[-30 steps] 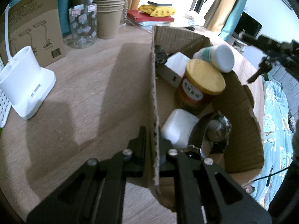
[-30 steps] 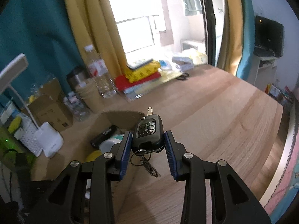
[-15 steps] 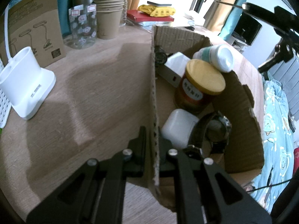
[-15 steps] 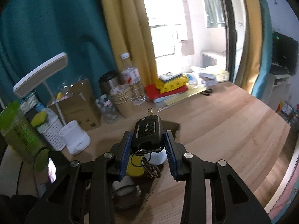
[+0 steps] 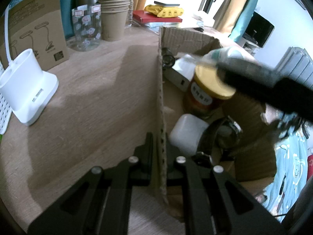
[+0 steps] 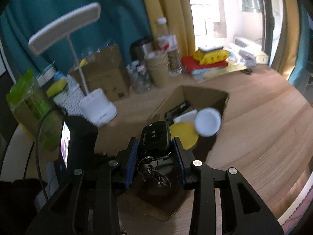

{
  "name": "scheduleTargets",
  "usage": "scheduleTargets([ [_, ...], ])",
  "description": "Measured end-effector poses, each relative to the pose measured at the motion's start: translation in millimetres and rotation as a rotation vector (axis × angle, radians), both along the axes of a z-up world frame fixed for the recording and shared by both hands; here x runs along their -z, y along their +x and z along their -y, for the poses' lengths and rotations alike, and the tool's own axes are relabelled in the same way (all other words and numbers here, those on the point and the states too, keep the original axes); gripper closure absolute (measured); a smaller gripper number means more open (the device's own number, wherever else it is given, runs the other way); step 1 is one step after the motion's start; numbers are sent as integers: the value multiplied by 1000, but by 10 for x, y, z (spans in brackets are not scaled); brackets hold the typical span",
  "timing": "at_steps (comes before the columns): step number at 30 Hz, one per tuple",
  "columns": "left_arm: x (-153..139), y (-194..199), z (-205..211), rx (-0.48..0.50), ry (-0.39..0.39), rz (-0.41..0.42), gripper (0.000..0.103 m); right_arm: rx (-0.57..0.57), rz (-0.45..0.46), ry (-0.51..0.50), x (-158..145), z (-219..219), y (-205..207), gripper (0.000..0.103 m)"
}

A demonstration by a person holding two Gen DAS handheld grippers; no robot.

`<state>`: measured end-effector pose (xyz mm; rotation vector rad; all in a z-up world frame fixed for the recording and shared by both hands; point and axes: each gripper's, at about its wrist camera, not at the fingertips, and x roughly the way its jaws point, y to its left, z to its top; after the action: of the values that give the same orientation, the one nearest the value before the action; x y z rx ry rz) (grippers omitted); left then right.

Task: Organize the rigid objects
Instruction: 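Lift the car key and carry it over the box with the right gripper, then lower the car key into the box and open the right gripper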

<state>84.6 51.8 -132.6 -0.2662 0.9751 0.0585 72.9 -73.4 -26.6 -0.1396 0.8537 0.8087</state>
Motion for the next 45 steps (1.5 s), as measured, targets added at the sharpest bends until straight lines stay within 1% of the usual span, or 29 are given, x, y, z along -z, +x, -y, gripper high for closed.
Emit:
scheduleTargets([
  [9, 0, 1, -1, 0, 0, 0, 95, -22, -63, -37, 297, -21, -21, 66],
  [14, 3, 0, 4, 1, 0, 0, 95, -18, -84, -51, 419, 5, 3, 66],
  [28, 2, 0, 7, 1, 1, 1, 95, -11, -78, -62, 480, -40, 100, 66],
  [42, 2, -1, 8, 0, 1, 1, 95, 7, -112, -41, 512, -77, 161, 65],
  [43, 3, 0, 8, -1, 2, 1, 95, 8, -112, -37, 503, -73, 159, 65],
  [45, 1, 6, 9, -1, 1, 1, 95, 9, -107, -32, 481, -67, 151, 58],
])
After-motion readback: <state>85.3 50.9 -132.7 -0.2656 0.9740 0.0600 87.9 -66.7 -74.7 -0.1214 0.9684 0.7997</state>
